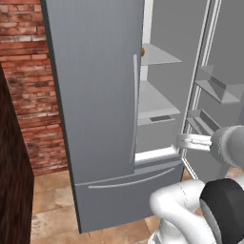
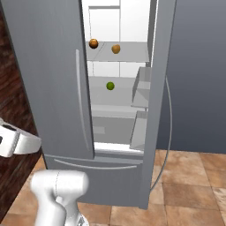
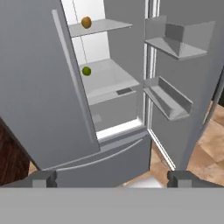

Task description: Place the apple in the correct fridge rack based on whether it is a fruit or vegetable. Finally, close the fridge door.

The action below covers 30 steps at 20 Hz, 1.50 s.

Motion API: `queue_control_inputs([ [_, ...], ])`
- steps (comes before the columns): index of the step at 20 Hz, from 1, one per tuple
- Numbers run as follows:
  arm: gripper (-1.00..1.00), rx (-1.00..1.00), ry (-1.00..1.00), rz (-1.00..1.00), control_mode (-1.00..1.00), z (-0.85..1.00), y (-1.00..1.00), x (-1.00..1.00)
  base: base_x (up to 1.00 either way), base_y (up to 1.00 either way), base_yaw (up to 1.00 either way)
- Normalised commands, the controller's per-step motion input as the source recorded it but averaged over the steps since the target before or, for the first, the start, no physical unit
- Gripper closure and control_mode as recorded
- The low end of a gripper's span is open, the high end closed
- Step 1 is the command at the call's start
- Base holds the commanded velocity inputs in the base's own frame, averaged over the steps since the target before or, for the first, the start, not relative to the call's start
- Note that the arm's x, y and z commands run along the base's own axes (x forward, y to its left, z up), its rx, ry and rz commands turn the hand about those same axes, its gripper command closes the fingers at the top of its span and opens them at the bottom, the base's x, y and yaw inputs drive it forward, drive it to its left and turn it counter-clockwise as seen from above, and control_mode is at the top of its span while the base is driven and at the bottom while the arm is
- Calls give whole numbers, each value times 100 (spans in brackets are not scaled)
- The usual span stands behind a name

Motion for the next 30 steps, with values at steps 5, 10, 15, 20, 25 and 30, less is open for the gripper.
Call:
queue_control_inputs([
  [5,-100,3,0,0,-100,-8,-100,-22,0,0,0],
  [10,-100,12,0,5,-100,-8,-100,-38,0,0,0],
  [15,-100,12,0,4,-100,-9,-100,-30,0,0,0],
  [20,-100,9,0,1,-100,-8,-100,-15,0,0,0],
  [25,-100,4,0,0,-100,-15,-100,25,0,0,0],
  [30,-100,0,0,0,-100,-13,-87,51,0,0,0],
])
